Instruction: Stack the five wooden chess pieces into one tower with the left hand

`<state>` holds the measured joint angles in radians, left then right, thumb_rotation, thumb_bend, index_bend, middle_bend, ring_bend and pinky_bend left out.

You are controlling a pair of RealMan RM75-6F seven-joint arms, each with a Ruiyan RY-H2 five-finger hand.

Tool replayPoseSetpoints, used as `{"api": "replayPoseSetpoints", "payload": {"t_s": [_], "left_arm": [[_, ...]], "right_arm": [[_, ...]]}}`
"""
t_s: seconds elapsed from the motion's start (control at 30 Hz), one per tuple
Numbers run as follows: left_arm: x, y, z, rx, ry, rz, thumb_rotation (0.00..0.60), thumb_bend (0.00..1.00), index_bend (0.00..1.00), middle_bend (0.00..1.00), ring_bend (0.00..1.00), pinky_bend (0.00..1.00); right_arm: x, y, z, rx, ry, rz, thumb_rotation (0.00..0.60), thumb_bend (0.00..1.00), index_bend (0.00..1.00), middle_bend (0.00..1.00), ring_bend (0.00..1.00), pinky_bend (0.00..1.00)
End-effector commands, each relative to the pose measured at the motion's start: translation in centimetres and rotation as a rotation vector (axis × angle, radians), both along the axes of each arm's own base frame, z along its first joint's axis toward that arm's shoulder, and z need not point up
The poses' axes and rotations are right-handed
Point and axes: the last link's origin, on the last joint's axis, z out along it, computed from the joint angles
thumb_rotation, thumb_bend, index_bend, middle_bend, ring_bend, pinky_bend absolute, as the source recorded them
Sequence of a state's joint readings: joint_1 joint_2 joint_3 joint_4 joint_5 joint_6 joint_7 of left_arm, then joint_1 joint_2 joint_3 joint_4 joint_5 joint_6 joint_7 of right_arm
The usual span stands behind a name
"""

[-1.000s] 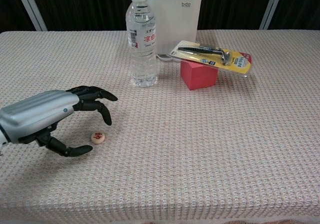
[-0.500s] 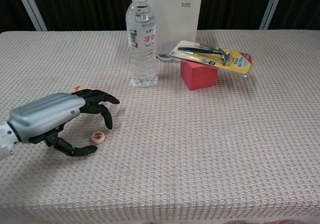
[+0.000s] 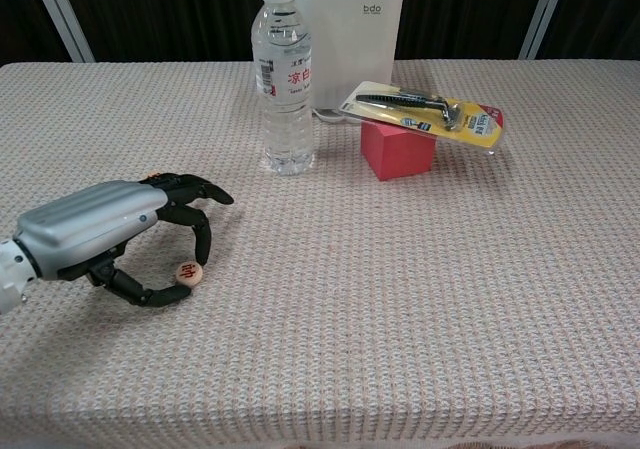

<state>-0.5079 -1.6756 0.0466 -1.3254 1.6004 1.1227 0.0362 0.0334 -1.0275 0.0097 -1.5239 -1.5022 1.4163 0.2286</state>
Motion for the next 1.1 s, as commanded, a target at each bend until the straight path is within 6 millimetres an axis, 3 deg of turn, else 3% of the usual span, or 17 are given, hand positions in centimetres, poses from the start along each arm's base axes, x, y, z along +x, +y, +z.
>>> {"api": "replayPoseSetpoints", "payload": {"t_s": [0.03,0.4,0.57,0.77,1.1], "left_arm": [[0.1,0.0,0.1,0.0,-0.004,0.001,0.6,0.27,0.51,0.1,0.0,0.0],[1.4,0.4,3.2,0.063,-0.011,-0.041,0.6,0.27,0.53,0.12,0.0,0.0],[0.5,0.7,5.6,0.096,0.024,-0.006,0.6,0.27,0.53,0.12,0.0,0.0],[-0.6,2.8,8.5,0.141,0.02,0.088,0.6,0.27,0.52,0.12,0.0,0.0],[-0.2,6.0,8.6,0.063,-0.006,0.171,0.6,0.27,0.52,0.12,0.0,0.0]], "right_arm": [[0.0,0.0,0.0,-0.002,0.0,-0.001,0.6,0.18,0.0,0.0,0.0,0.0],[0.0,-0.2,0.2,-0.006,0.0,0.002,0.6,0.18,0.0,0.0,0.0,0.0],[0.1,-0.2,0.4,-0.012,-0.002,0.002,0.6,0.18,0.0,0.0,0.0,0.0],[0.3,-0.1,0.7,-0.024,-0.008,0.014,0.6,0.18,0.0,0.0,0.0,0.0],[0.5,-0.1,0.6,-0.017,0.003,0.012,0.6,0.18,0.0,0.0,0.0,0.0]]}}
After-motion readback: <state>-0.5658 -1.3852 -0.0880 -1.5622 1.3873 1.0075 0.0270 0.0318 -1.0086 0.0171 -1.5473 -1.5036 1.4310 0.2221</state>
